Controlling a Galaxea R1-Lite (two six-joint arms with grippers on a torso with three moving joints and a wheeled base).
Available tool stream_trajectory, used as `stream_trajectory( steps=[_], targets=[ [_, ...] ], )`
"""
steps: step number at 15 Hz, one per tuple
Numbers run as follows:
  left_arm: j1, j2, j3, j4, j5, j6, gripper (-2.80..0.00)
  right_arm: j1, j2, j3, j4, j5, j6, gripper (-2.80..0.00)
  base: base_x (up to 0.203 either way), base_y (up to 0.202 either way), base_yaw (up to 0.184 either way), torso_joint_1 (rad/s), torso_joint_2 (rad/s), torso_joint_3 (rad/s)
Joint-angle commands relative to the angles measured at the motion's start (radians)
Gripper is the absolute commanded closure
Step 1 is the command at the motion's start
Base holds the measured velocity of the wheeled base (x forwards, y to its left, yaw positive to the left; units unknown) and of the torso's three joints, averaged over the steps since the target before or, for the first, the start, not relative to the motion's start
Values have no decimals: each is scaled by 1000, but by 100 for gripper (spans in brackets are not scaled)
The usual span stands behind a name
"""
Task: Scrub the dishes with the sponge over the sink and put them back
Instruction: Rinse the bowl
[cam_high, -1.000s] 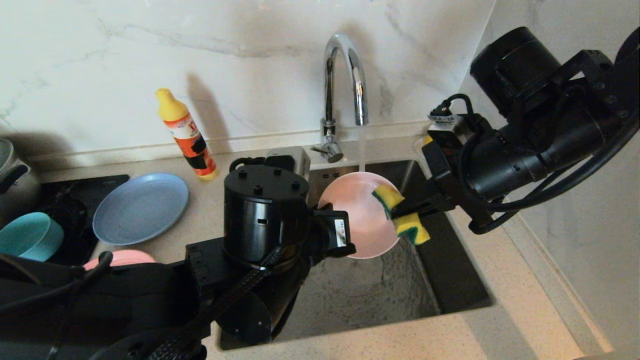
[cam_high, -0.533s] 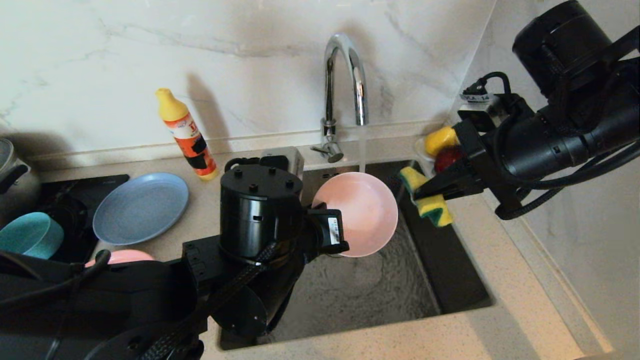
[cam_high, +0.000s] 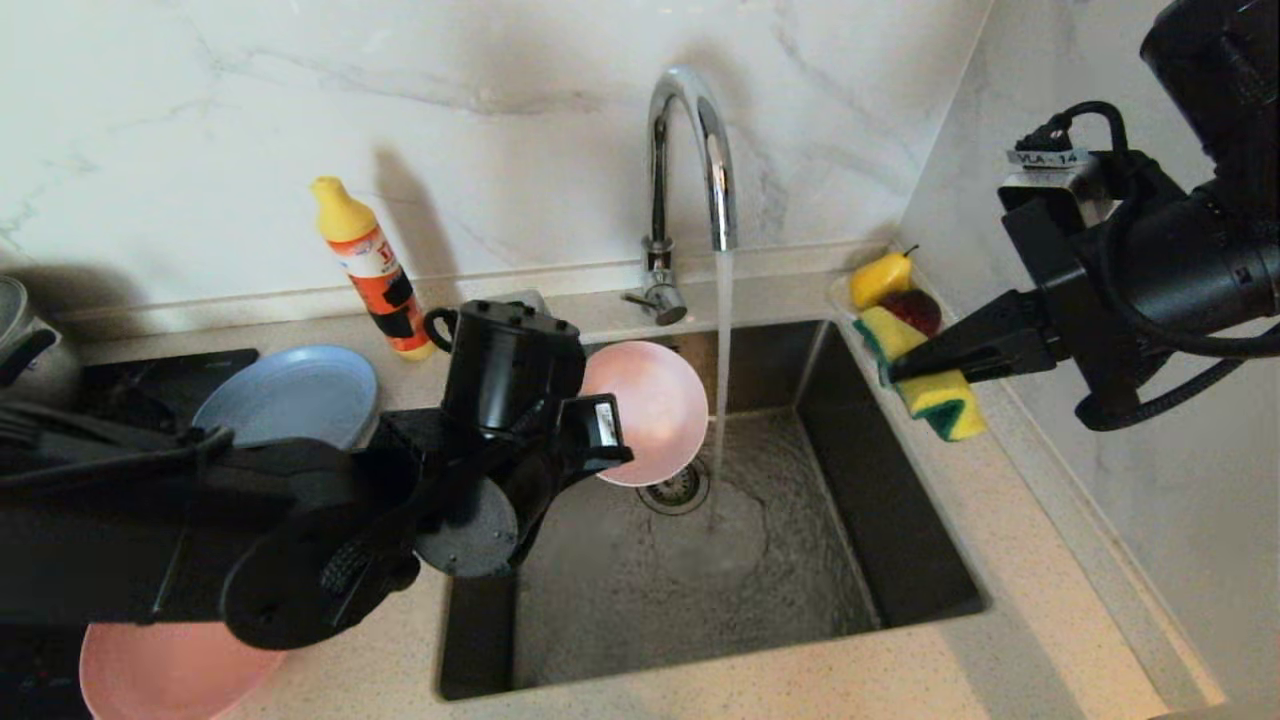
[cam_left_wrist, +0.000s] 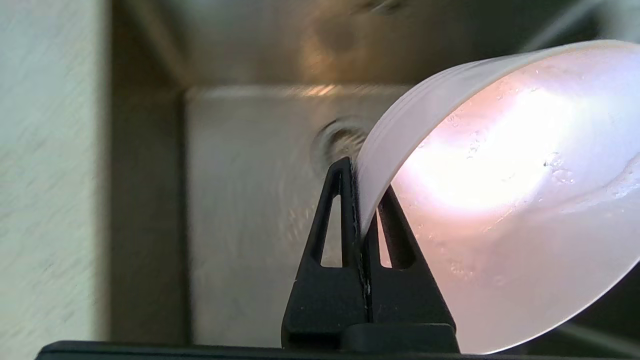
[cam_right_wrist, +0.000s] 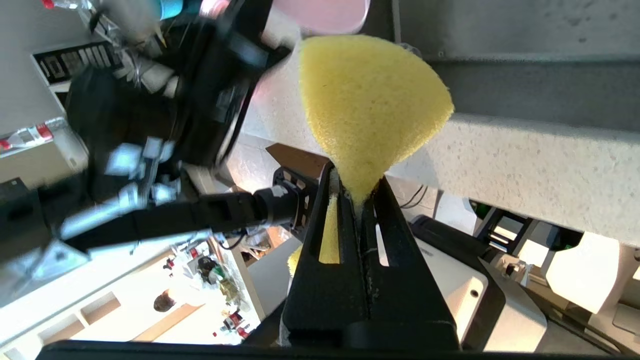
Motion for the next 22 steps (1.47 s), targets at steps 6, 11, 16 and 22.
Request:
stream_trajectory(
  steps=[6, 11, 16, 22],
  targets=[
    [50, 188, -313, 377, -5, -182, 0, -1, -161, 175, -6, 7, -60, 0, 0, 0, 0, 0, 0, 0],
    [48, 335, -551, 504, -68, -254, 0, -1, -231, 265, -10, 6, -73, 0, 0, 0, 0, 0, 0, 0],
    [48, 429, -654, 514, -71, -261, 0, -1, -241, 267, -10, 6, -73, 0, 0, 0, 0, 0, 0, 0],
    [43, 453, -702, 530, -74, -267, 0, -4, -244, 264, -10, 6, -74, 0, 0, 0, 0, 0, 0, 0]
  ],
)
